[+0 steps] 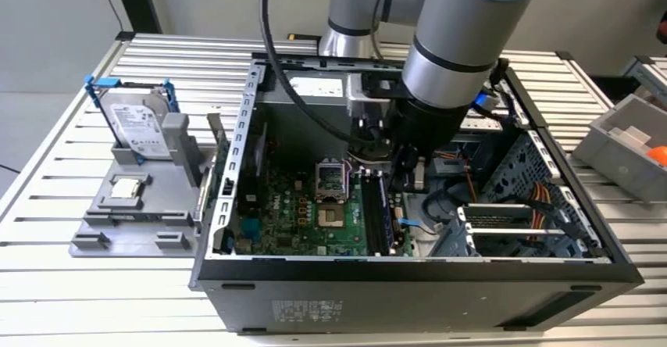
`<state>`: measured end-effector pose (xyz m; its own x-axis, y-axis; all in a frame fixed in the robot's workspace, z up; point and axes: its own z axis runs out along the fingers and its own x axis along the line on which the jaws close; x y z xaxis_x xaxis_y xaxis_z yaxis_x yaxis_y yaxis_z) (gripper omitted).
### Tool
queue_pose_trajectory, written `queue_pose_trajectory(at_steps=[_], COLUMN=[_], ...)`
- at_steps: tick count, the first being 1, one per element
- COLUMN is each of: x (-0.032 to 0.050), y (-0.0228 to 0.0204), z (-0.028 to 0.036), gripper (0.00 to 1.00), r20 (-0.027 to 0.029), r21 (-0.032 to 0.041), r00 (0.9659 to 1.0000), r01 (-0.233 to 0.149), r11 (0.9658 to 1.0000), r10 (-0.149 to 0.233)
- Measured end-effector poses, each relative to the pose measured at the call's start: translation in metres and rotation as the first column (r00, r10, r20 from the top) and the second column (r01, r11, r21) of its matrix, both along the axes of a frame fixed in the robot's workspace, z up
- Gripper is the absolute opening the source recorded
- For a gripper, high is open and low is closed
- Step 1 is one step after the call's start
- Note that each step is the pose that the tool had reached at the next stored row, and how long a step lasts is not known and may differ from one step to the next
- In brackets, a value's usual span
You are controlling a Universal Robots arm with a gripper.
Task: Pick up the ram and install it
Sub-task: 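Press down the ram until it locks into place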
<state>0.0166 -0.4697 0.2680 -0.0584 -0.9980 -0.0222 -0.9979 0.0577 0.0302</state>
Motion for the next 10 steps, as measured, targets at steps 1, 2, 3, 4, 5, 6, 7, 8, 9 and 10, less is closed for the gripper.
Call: queue_pose_trajectory(at_steps=[1, 2, 3, 4, 5, 6, 7, 8, 9, 10], x=[0.0, 0.0, 0.0, 0.0, 0.0, 0.0, 0.0, 0.0, 0.0, 0.0], y=[0.0, 0.0, 0.0, 0.0, 0.0, 0.0, 0.0, 0.0, 0.0, 0.0], z=[0.0034, 0.0065, 0.0097, 0.0128, 0.0157, 0.0183, 0.0206, 0.0224, 0.0231, 0.0231], gripper=[0.0, 0.0, 0.0, 0.0, 0.0, 0.0, 0.0, 0.0, 0.0, 0.0], r20=[0.0001, 0.0, 0.0, 0.0001, 0.0, 0.0, 0.0, 0.0, 0.0, 0.0001], r21=[0.0002, 0.0, 0.0001, 0.0001, -0.0001, 0.0, 0.0, 0.0, 0.0001, 0.0001], r00=[1.0, 1.0, 1.0, 1.0, 1.0, 1.0, 1.0, 1.0, 1.0, 1.0], r01=[0.0, 0.0, 0.0, 0.0, 0.0, 0.0, 0.0, 0.0, 0.0, 0.0], r11=[1.0, 1.0, 1.0, 1.0, 1.0, 1.0, 1.0, 1.0, 1.0, 1.0], r10=[0.0, 0.0, 0.0, 0.0, 0.0, 0.0, 0.0, 0.0, 0.0, 0.0])
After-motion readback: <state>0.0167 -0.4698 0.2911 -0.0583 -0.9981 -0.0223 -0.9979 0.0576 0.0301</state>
